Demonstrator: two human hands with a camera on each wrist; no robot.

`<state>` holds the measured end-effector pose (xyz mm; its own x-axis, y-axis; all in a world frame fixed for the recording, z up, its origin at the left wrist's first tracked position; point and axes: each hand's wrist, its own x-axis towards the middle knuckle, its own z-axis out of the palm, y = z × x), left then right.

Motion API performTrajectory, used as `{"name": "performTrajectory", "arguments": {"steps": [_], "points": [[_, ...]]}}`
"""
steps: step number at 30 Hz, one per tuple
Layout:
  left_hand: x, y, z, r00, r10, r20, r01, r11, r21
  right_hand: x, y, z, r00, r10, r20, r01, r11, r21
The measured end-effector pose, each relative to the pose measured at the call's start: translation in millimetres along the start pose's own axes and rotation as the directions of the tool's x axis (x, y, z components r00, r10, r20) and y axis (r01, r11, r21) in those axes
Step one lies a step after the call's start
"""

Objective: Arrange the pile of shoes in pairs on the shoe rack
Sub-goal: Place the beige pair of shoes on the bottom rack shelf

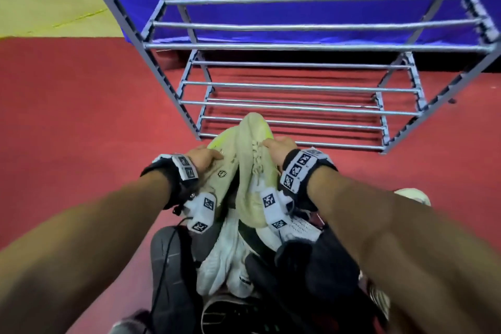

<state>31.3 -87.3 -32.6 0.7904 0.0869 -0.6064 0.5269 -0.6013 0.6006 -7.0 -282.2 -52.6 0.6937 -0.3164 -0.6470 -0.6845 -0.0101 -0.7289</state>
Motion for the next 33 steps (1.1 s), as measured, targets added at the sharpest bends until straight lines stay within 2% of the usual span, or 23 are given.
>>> {"name": "performTrajectory", "arguments": {"steps": [2, 5, 7, 9, 12, 14, 16, 18, 19, 20, 23, 25, 26, 28, 30, 33], "points": [[11, 4, -2, 0.999, 0.038, 0.011, -0.038, 0.999, -0.033, 1, -13, -5, 0.999, -0.025, 0.031, 0.027, 0.998, -0.052], [22, 3, -2, 0.997, 0.075, 0.023, -0.073, 0.996, -0.054, 16, -20, -5, 1.0, 0.027, 0.015, -0.025, 0.994, -0.107], [19, 0, 0, 0.995, 0.078, 0.061, -0.072, 0.993, -0.098, 31, -8, -1, 0.988, 0.107, 0.113, -0.093, 0.988, -0.125], [14, -8, 5, 0.986, 0.061, 0.152, -0.038, 0.987, -0.154, 27, 5, 1, 0.953, 0.154, 0.262, -0.123, 0.983, -0.133], [26, -34, 16, 0.953, 0.101, 0.284, -0.082, 0.993, -0.08, 0, 15, -2, 0.881, 0.233, 0.412, -0.144, 0.961, -0.237], [35, -45, 19, 0.948, 0.122, 0.295, -0.114, 0.992, -0.045, -3, 19, -6, 0.86, 0.288, 0.421, -0.165, 0.938, -0.304], [40, -49, 14, 0.91, 0.164, 0.38, -0.173, 0.985, -0.012, 6, 20, -6, 0.896, 0.282, 0.344, -0.143, 0.915, -0.378], [38, -45, 8, 0.821, 0.18, 0.542, -0.263, 0.962, 0.078, 15, 21, -5, 0.95, 0.184, 0.253, -0.083, 0.928, -0.363], [35, -44, 7, 0.795, 0.182, 0.578, -0.294, 0.95, 0.105, 20, 22, -5, 0.964, 0.128, 0.233, -0.046, 0.943, -0.329], [34, -44, 7, 0.791, 0.202, 0.577, -0.312, 0.945, 0.097, 24, 21, -6, 0.967, 0.104, 0.234, -0.024, 0.948, -0.319], [34, -45, 4, 0.867, 0.295, 0.402, -0.323, 0.946, 0.002, 24, 13, -12, 0.946, 0.107, 0.306, -0.028, 0.968, -0.251], [43, -40, -7, 0.909, 0.305, 0.285, -0.304, 0.951, -0.047, 21, 6, -20, 0.951, 0.07, 0.3, -0.016, 0.984, -0.179], [50, -35, -14, 0.916, 0.3, 0.268, -0.296, 0.953, -0.056, 20, 3, -24, 0.96, 0.031, 0.277, 0.008, 0.99, -0.137], [59, -24, -30, 0.92, 0.296, 0.255, -0.279, 0.955, -0.1, 23, 0, -29, 0.988, -0.058, 0.14, 0.068, 0.995, -0.069], [66, -20, -40, 0.929, 0.294, 0.223, -0.256, 0.949, -0.183, 29, 2, -30, 0.994, -0.111, -0.014, 0.112, 0.992, 0.054], [72, -22, -36, 0.949, 0.274, 0.156, -0.221, 0.931, -0.292, 30, -2, -19, 0.99, -0.033, -0.136, 0.074, 0.948, 0.311]]}}
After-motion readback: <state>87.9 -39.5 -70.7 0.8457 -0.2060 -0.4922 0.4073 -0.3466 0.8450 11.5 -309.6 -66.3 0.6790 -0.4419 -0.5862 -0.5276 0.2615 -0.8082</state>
